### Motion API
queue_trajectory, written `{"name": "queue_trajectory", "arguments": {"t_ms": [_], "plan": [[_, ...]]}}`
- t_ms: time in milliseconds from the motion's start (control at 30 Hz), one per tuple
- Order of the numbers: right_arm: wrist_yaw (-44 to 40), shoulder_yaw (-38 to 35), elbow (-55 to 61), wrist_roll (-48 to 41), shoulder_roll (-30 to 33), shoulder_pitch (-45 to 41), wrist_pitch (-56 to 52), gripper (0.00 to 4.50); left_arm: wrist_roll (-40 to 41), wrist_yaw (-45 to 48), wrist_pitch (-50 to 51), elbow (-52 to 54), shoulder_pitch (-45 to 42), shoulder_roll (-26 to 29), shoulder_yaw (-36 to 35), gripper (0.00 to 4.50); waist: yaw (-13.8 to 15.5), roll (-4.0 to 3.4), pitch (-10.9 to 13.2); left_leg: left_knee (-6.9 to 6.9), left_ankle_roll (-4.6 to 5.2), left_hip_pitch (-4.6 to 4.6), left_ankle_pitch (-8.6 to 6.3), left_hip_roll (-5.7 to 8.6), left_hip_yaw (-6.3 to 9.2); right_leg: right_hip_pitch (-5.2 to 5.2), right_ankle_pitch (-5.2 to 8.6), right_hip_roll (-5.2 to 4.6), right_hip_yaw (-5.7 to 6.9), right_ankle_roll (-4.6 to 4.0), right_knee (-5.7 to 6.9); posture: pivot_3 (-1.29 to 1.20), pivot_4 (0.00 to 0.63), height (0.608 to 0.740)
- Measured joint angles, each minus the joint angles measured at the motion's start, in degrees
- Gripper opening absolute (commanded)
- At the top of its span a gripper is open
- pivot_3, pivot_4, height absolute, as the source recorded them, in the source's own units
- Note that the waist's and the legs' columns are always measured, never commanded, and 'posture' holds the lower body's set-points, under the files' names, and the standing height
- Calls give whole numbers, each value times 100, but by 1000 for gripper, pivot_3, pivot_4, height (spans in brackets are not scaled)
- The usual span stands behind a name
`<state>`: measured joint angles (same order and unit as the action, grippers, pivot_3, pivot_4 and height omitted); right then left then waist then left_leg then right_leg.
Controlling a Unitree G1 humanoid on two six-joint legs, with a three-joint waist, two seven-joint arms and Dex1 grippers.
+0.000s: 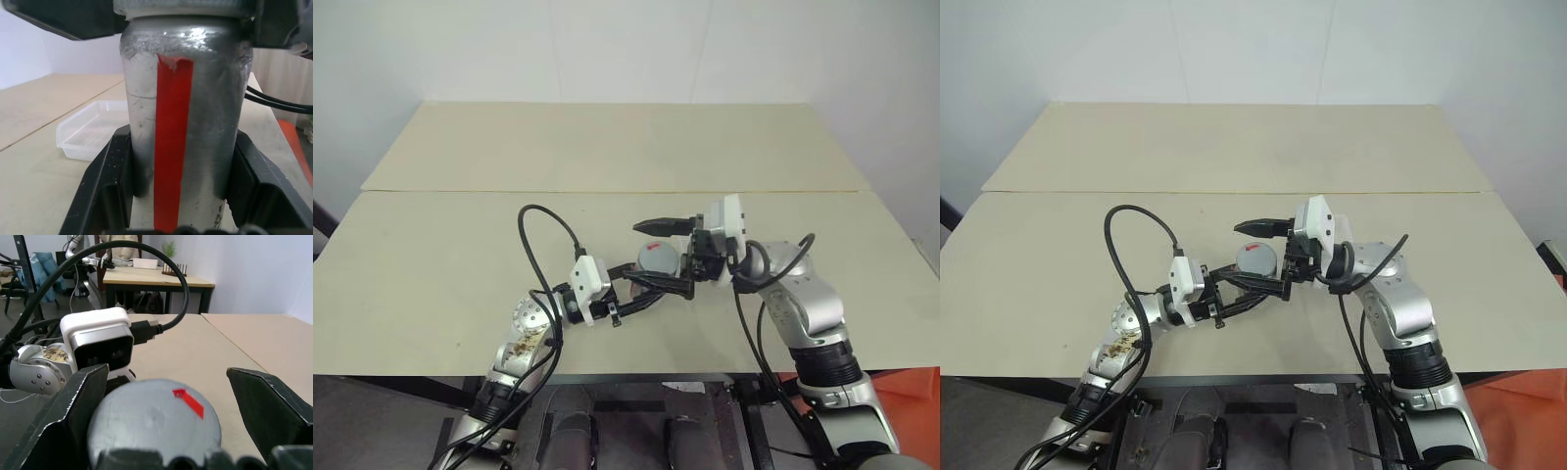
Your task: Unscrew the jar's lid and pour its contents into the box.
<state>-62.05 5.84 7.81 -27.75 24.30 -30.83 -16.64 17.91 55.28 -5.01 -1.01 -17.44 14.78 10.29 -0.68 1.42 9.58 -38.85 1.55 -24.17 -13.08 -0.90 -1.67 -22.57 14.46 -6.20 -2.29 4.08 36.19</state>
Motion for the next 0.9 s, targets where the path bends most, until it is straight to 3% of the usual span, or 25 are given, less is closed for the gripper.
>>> {"name": "queue_trajectory", "arguments": {"t_ms": [900], "plan": [[-189, -239, -48, -133, 468, 41, -21, 4465, 222, -16, 0, 3, 135, 58, -252, 2130, 2, 0, 0, 0, 0, 0, 0, 0, 0, 2, 0, 0, 0, 0, -1, 0, 150, 740]]}}
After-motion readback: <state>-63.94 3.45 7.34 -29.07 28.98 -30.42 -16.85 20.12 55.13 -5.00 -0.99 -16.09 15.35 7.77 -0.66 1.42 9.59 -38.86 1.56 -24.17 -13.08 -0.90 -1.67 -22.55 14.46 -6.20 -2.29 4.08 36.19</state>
